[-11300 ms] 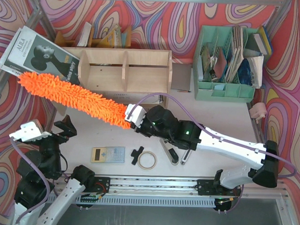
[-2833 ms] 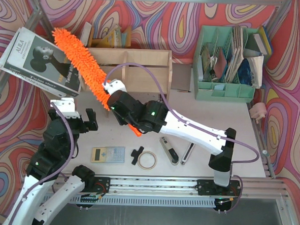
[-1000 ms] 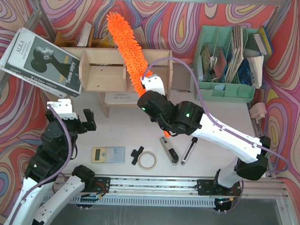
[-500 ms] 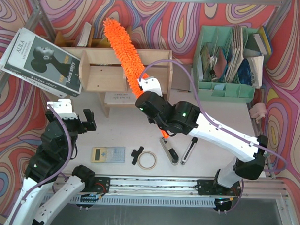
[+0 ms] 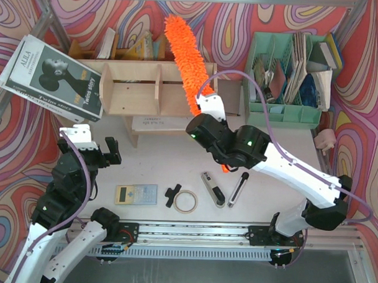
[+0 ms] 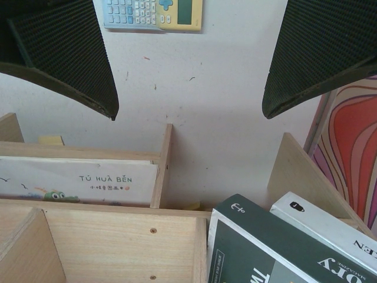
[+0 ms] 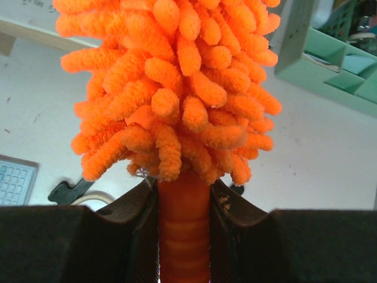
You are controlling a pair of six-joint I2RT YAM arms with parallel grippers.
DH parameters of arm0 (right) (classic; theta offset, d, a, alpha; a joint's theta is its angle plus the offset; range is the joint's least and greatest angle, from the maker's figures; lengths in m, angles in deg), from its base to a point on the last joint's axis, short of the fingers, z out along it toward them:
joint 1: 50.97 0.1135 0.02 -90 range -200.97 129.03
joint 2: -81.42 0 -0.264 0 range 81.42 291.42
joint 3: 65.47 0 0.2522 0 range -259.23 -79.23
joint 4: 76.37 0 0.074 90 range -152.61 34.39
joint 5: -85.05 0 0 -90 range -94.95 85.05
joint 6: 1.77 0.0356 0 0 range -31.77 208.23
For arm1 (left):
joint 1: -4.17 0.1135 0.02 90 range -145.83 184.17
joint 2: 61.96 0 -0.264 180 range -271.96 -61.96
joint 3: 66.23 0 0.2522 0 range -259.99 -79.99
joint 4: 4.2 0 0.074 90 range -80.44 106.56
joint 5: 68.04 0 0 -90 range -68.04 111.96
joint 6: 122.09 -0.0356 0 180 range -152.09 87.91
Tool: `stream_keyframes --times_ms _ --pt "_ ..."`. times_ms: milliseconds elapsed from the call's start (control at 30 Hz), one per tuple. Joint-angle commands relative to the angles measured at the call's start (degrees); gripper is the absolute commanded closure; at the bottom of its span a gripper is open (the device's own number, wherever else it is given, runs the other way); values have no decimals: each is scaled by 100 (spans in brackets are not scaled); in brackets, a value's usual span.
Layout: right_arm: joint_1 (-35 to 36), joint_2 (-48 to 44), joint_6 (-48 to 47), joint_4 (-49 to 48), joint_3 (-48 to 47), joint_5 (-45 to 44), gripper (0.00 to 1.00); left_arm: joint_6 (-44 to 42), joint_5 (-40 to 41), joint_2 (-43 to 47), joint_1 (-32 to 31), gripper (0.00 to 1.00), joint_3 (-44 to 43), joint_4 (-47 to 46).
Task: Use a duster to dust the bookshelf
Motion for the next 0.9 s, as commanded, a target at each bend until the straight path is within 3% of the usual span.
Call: stream_keyframes --times_ms 0,500,733,867 --pt "-111 -409 278 155 142 -483 100 -25 33 31 35 1 41 -58" --pt "-79 28 -584 -1100 -148 724 100 -30 65 50 31 1 34 -42" --pt "-128 75 -432 -452 -147 -103 100 -28 75 64 35 1 33 -41" --pt "-416 -177 -228 -232 127 -121 100 -35 76 58 33 2 34 -45"
